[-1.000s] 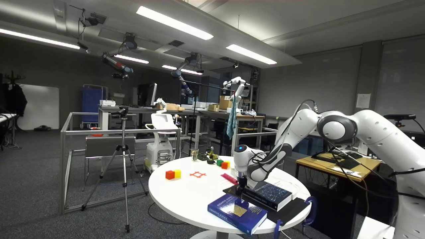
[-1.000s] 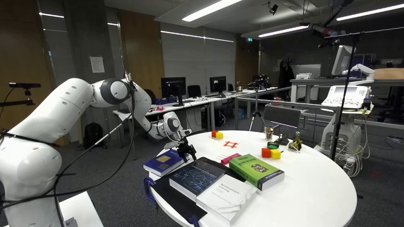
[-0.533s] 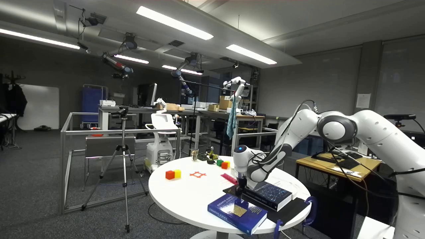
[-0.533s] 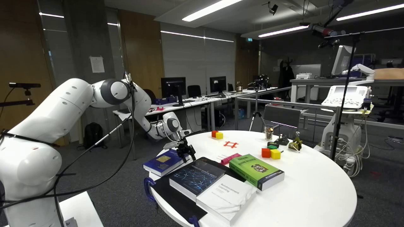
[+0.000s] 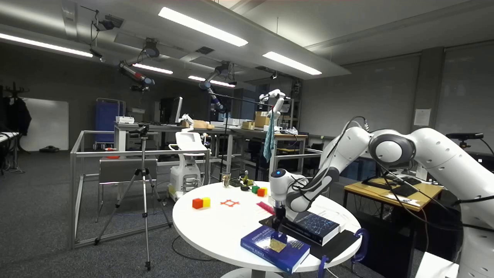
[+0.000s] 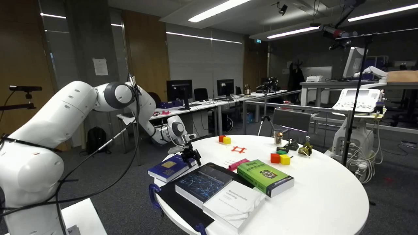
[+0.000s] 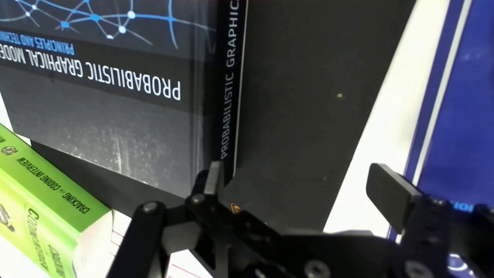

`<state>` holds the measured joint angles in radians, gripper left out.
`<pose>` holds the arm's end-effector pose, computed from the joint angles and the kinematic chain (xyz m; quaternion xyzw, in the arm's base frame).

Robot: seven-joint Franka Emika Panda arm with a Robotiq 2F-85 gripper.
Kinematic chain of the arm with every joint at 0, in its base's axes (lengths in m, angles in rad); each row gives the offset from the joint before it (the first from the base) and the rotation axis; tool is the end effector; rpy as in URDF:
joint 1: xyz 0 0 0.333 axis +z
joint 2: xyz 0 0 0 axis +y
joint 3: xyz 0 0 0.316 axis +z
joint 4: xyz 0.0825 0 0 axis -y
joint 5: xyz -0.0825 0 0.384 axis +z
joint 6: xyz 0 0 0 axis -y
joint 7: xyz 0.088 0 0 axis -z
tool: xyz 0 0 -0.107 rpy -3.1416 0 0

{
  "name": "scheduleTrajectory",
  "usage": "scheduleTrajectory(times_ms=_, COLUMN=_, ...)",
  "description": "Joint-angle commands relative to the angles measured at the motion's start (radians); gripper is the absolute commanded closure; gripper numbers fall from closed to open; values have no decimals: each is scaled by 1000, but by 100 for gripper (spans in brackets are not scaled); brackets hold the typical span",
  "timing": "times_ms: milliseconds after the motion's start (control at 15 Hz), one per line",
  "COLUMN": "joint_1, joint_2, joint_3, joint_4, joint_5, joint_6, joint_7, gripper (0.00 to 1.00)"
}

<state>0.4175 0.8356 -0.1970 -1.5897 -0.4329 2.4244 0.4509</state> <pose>0.6742 0.1674 0.1504 0.9738 0.0804 0.0695 0.2010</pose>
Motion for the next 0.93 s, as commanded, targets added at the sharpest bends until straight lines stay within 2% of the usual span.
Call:
scheduleTrajectory(times_ms=0, joint_1=-3, joint_2=7, joint_3=22, joint_4=49, joint_5=6, joint_6=-46, joint_7=-18, gripper=0)
scheduleTrajectory(times_ms=867, joint_1=3, joint_2=17, joint_3=66, joint_4=76, joint_5=19, joint_6=-57, joint_7=-22, gripper=0)
